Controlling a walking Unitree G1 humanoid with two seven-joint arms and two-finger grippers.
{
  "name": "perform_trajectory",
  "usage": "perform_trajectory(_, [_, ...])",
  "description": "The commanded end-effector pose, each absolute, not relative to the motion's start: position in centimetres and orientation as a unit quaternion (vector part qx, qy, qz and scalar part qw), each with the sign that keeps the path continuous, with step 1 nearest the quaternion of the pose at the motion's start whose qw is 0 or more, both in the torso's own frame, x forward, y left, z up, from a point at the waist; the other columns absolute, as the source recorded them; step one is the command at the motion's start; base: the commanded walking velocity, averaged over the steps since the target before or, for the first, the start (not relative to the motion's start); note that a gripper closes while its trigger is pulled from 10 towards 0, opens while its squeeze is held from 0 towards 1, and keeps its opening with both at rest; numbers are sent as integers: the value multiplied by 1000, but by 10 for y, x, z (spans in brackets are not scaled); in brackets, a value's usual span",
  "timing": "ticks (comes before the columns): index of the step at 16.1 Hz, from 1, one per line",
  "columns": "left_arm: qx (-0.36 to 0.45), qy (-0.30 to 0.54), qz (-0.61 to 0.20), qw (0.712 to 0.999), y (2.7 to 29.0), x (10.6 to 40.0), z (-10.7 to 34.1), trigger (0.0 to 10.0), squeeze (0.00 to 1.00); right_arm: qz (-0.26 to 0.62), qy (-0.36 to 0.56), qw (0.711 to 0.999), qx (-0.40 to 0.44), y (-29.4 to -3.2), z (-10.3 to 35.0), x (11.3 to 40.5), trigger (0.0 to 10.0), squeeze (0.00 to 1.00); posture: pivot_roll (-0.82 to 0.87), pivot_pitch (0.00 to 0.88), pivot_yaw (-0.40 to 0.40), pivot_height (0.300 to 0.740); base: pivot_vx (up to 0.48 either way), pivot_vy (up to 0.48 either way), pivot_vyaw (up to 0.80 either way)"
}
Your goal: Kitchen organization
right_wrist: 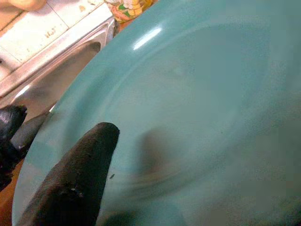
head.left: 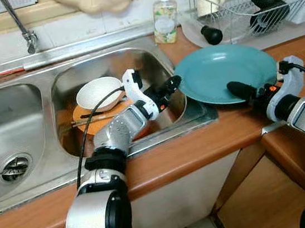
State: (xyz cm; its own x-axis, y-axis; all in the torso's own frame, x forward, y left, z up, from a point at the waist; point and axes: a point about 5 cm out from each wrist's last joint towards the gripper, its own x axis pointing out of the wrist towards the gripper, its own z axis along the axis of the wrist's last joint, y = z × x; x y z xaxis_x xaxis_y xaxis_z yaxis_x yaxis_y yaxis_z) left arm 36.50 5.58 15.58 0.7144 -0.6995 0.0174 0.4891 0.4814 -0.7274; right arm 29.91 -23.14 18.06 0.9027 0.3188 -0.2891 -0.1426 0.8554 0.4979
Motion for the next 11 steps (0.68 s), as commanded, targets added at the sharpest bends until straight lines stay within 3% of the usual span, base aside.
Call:
perform_trajectory(1, [-341,134,-360,858,61,364,160,10000,0,129,167,946,245,-228,189,303,0,0,-192,0,62,740,0,0,0])
perform_trajectory(8, [-242,88,-354,899,99,349,169,10000,0,119,155,945,261,-228,191,304,0,0,-181,0,62,740,0,0,0])
perform_trajectory(11, [-146,45,-329,932,127,335,181,10000,0,114,146,945,268,-228,195,307,0,0,-168,0,56,740,0,0,0])
